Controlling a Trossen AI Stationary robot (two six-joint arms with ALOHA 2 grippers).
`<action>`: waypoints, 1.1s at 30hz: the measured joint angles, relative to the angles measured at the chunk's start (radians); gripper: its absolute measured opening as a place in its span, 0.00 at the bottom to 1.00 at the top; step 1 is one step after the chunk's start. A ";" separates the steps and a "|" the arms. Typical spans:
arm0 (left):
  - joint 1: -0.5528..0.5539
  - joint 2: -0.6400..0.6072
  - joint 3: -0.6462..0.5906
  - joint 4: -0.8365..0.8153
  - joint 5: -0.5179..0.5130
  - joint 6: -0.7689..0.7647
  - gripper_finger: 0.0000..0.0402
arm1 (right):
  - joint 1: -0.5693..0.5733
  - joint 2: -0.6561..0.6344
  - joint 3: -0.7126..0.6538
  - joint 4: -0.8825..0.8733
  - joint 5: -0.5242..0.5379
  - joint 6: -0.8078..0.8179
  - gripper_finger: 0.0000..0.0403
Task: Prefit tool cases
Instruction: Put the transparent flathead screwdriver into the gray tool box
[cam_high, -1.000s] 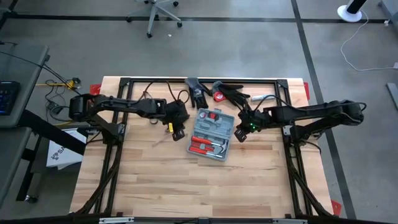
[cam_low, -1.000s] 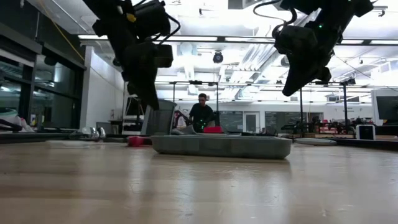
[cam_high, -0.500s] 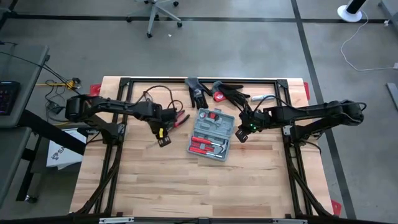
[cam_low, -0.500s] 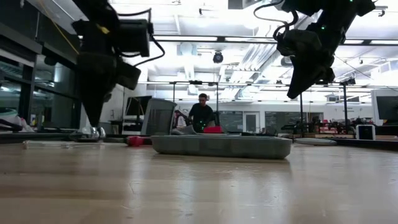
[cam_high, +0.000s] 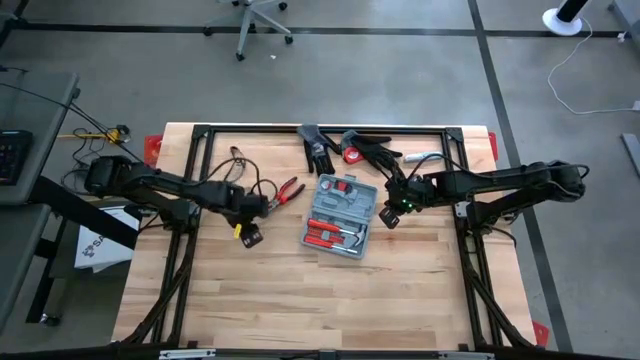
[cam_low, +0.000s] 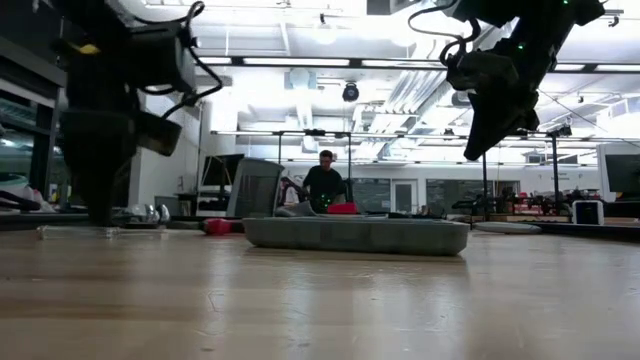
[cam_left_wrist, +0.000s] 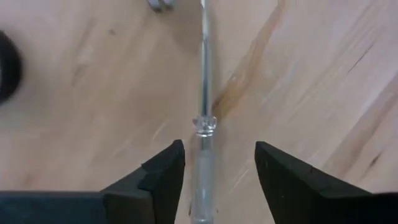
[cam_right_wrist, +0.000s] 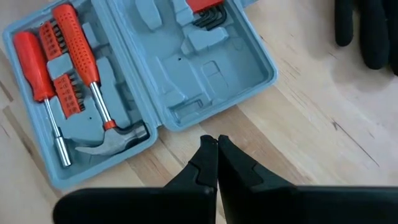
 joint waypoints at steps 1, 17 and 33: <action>-0.011 0.001 -0.017 0.025 -0.004 -0.008 0.47 | 0.000 0.000 0.000 0.000 0.001 0.001 0.00; -0.037 0.037 -0.098 0.112 -0.025 -0.106 0.06 | 0.000 0.000 0.000 0.001 0.015 0.041 0.00; -0.036 -0.045 0.035 0.184 0.054 0.001 0.05 | 0.000 -0.002 0.000 0.000 0.014 0.030 0.00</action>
